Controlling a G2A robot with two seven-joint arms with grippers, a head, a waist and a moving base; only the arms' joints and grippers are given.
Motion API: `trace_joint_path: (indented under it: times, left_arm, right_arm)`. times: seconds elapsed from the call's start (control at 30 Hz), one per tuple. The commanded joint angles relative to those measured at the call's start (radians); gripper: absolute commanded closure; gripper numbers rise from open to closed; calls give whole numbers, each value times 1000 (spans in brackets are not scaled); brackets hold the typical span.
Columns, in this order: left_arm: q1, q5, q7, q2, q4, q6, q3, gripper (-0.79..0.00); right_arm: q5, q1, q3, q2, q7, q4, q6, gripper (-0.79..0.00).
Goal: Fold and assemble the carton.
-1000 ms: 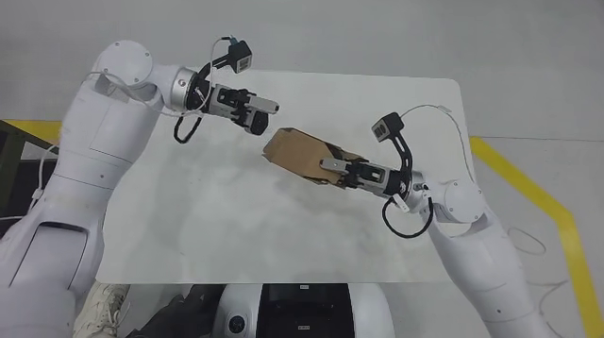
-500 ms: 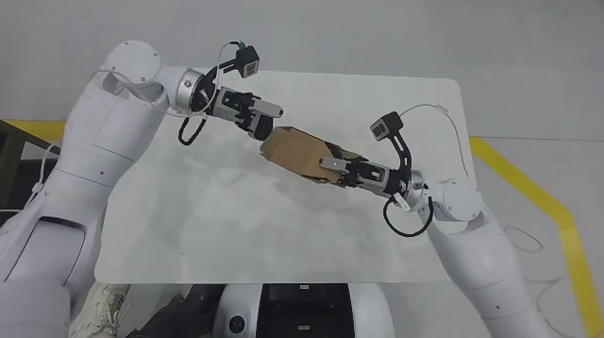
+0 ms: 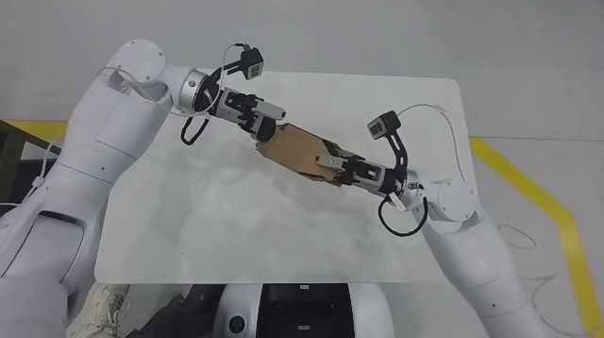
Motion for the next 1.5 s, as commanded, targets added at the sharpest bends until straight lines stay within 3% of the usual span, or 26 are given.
trace_joint_path:
  times: [0.0,0.8,1.17,1.47]
  left_arm:
    - [-1,-5,0,4,-3,-2,4,-785]
    - [-44,-123,0,45,-38,7,131,-785]
    - [-86,-170,0,35,24,-19,179,-785]
    - [-98,-231,0,34,17,-29,225,-785]
  right_arm:
    - [2,-6,5,1,-11,-3,-9,0]
    - [19,-12,-1,1,-22,-1,-37,0]
    - [54,5,-36,-2,42,19,-34,0]
    - [89,31,-63,-11,41,64,-72,0]
